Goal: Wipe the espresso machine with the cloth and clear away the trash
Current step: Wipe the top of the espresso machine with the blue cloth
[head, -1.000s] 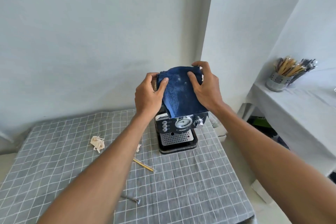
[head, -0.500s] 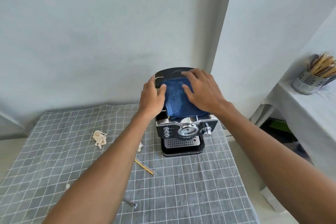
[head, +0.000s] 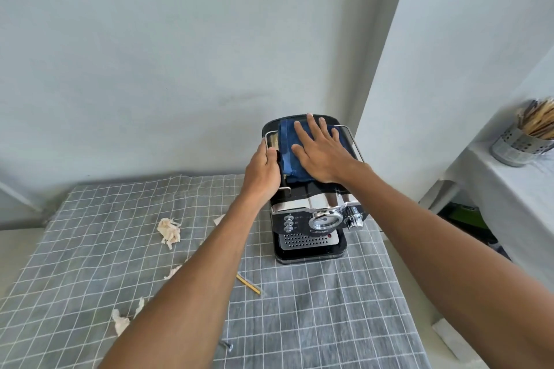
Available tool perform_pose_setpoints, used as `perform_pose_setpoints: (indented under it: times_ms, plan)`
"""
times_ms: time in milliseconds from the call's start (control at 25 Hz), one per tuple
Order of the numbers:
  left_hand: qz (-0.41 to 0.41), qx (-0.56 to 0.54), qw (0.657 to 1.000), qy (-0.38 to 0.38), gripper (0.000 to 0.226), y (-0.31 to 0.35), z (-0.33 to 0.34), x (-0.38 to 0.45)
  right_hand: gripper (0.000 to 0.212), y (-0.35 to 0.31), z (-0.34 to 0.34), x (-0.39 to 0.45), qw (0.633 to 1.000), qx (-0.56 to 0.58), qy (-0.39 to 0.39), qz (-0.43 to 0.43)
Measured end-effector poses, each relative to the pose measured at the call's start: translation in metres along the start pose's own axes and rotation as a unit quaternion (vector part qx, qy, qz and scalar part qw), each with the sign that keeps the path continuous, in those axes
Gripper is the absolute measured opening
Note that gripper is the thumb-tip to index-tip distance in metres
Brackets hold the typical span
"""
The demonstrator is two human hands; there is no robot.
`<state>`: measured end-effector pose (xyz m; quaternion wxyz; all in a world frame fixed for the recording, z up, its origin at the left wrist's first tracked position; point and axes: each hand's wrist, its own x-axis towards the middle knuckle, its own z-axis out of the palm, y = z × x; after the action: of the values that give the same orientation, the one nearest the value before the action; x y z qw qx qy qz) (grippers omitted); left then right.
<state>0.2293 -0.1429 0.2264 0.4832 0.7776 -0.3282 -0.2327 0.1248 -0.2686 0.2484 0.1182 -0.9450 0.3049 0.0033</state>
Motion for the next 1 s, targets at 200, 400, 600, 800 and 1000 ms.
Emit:
perform_pose_setpoints:
  times_ms: [200, 400, 600, 800, 1000]
  plan:
    - [-0.005, 0.026, 1.000, 0.011, 0.051, -0.002, 0.000, 0.005, 0.070, -0.002, 0.008, -0.015, 1.000, -0.004, -0.002, -0.022]
    - [-0.002, 0.044, 0.999, 0.002, 0.047, -0.002, -0.004, 0.007, 0.074, 0.002, 0.005, -0.029, 0.998, -0.027, -0.029, -0.056]
    - [-0.014, 0.079, 0.996, -0.032, 0.057, -0.001, -0.008, 0.006, 0.067, -0.007, -0.005, -0.012, 0.998, -0.036, -0.018, -0.053]
    - [-0.011, 0.072, 0.997, -0.024, 0.056, 0.003, -0.009, 0.001, 0.069, -0.001, 0.002, -0.031, 0.995, -0.029, -0.025, -0.092]
    - [-0.006, 0.071, 0.997, -0.028, 0.054, 0.007, -0.010, -0.001, 0.063, 0.007, -0.005, -0.021, 0.994, -0.026, -0.047, -0.091]
